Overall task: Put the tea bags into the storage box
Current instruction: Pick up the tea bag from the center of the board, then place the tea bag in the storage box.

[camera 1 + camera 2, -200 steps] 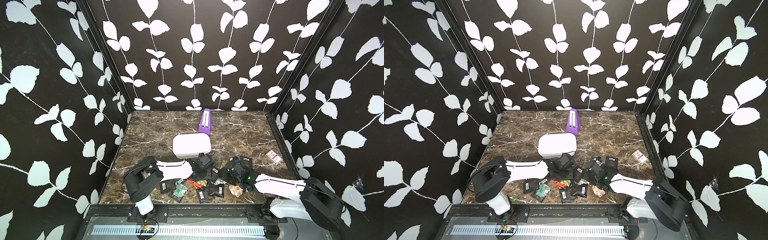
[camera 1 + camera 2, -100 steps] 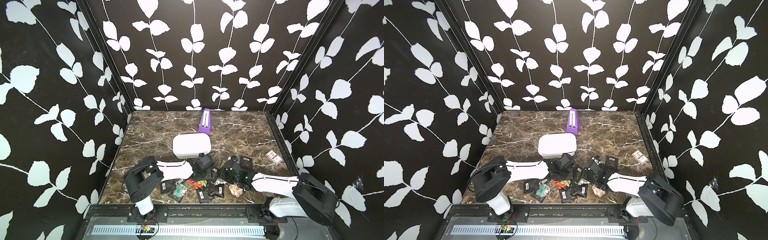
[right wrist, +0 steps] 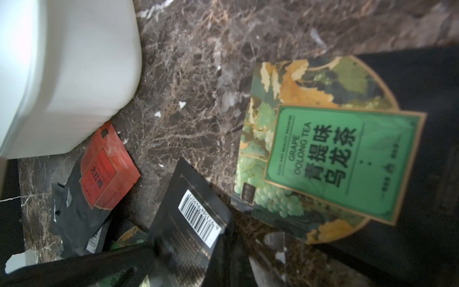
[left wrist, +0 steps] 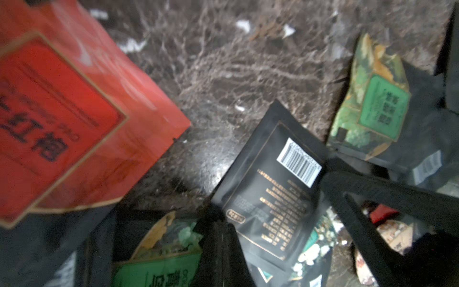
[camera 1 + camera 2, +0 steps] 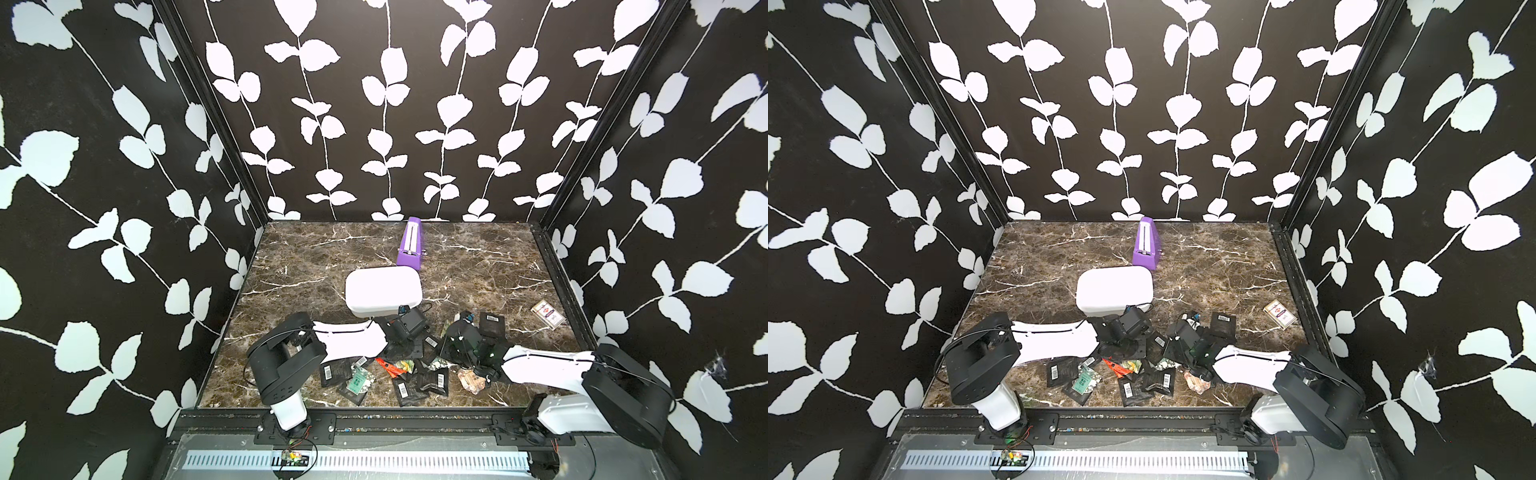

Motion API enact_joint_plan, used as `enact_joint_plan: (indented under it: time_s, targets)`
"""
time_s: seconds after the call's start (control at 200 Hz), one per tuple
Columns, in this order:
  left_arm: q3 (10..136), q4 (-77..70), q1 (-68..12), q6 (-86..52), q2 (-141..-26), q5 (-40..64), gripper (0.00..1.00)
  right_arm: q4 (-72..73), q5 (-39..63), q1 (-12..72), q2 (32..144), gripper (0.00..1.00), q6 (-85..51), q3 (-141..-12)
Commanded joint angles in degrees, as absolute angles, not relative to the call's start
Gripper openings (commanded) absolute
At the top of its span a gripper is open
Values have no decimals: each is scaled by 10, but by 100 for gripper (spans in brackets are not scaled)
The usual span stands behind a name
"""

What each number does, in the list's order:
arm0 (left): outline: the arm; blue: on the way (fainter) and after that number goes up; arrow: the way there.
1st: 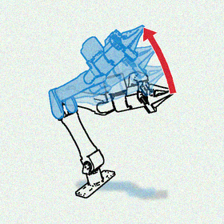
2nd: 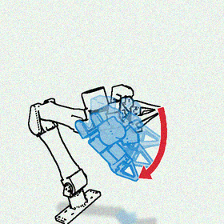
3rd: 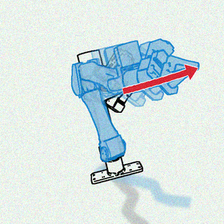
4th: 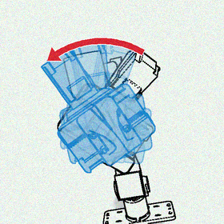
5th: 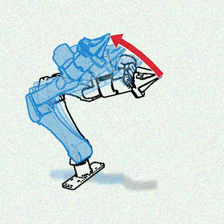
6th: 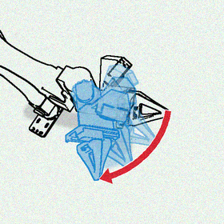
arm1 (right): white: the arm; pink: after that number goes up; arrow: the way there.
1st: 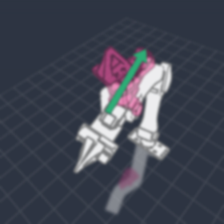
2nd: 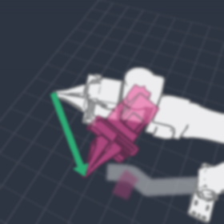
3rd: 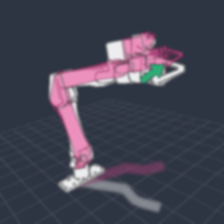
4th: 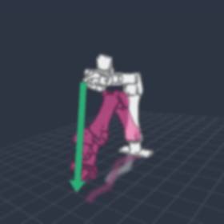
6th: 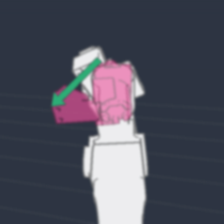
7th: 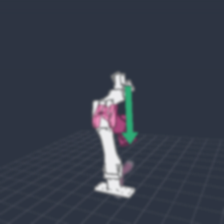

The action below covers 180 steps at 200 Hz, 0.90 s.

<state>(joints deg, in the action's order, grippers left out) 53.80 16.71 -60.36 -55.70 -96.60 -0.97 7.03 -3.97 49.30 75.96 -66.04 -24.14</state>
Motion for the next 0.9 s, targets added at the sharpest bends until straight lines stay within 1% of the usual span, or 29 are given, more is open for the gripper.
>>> enact_joint_plan:
  time_s: [0.0,0.025,0.145,0.305,0.37,0.555,0.66,0.705,0.895]
  targets:
    - [580,215,-607,-520,-924,-42,0,44,-56,496,729,0,-635,-271]
    - [589,223,-607,-513,-919,-49,0,37,-58,496,721,0,-629,-276]
    - [628,259,-607,-487,-894,-75,8,-7,-69,496,678,0,-611,-296]
    - [639,276,-606,-469,-842,-107,16,-78,-90,495,615,0,-597,-326]
    - [634,289,-606,-463,-814,-133,20,-115,-102,496,592,0,-591,-342]
    - [585,318,-595,-461,-732,-196,36,-197,-121,496,555,0,-562,-411]
    - [528,321,-577,-483,-678,-211,42,-230,-124,496,576,0,-529,-478]
    - [500,316,-565,-496,-655,-206,43,-237,-121,496,594,0,-516,-509]
    - [399,295,-536,-530,-569,-180,47,-226,-94,496,727,0,-468,-642]
